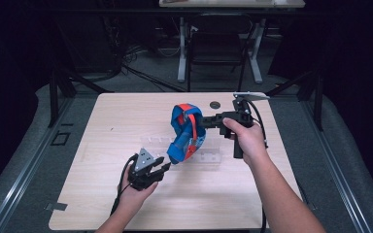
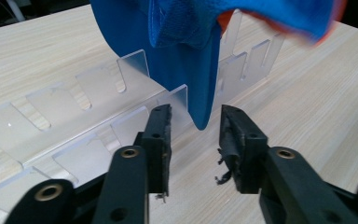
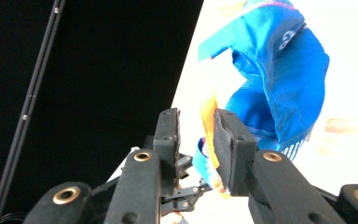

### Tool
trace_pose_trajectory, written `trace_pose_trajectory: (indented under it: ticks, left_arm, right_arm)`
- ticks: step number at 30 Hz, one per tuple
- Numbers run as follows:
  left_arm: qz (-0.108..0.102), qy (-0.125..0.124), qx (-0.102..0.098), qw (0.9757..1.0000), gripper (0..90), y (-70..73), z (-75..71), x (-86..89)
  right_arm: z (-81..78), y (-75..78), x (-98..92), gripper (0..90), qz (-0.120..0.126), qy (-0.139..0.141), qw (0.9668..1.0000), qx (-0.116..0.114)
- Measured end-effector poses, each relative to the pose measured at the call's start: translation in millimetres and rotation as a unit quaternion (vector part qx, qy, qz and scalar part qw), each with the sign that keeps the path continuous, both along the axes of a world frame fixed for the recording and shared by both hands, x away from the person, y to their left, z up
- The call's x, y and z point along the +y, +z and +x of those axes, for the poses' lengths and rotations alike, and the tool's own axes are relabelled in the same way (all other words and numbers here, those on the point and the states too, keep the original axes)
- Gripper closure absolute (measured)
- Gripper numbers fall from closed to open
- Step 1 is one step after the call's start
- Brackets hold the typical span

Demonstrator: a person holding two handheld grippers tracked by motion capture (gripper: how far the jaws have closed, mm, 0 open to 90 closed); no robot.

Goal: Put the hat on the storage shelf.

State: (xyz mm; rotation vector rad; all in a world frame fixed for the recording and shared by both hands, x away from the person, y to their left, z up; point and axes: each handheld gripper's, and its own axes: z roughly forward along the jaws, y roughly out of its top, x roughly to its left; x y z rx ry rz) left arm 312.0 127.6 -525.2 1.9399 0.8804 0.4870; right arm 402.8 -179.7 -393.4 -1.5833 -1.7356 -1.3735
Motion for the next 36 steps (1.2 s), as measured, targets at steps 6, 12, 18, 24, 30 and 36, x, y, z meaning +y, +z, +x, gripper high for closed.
trace_pose_trajectory:
  ticks: [6, 12, 18, 24, 30, 36]
  left_arm:
    - [0.005, 0.010, 0.002, 0.9999, 52.2, -1.8, 0.2, 5.4]
    - [0.007, 0.013, 0.003, 0.9999, 50.1, -2.0, -2.5, 12.4]
    - [0.016, 0.016, 0.013, 0.9997, 48.3, -2.5, -4.1, 21.2]
    - [0.009, 0.021, 0.020, 0.9995, 47.7, -3.0, -6.0, 29.5]
    - [0.007, 0.027, 0.028, 0.9992, 47.1, -3.2, -6.8, 37.7]
    - [0.011, 0.027, 0.031, 0.9991, 46.7, -4.9, -9.3, 43.1]
  right_arm:
    - [-4.2, -0.5, -5.7, 66.9, -0.022, -0.005, 0.9997, -0.009]
    - [-8.8, 1.6, -10.0, 65.7, -0.023, -0.007, 0.9996, -0.013]
    - [-14.7, 3.9, -13.6, 64.5, -0.039, -0.011, 0.9989, -0.023]
    - [-19.0, 4.1, -15.2, 62.9, -0.050, -0.005, 0.9984, -0.026]
    - [-27.0, 4.8, -15.8, 62.3, -0.069, -0.005, 0.9968, -0.040]
    - [-32.7, 1.9, -19.8, 62.3, -0.082, -0.008, 0.9956, -0.044]
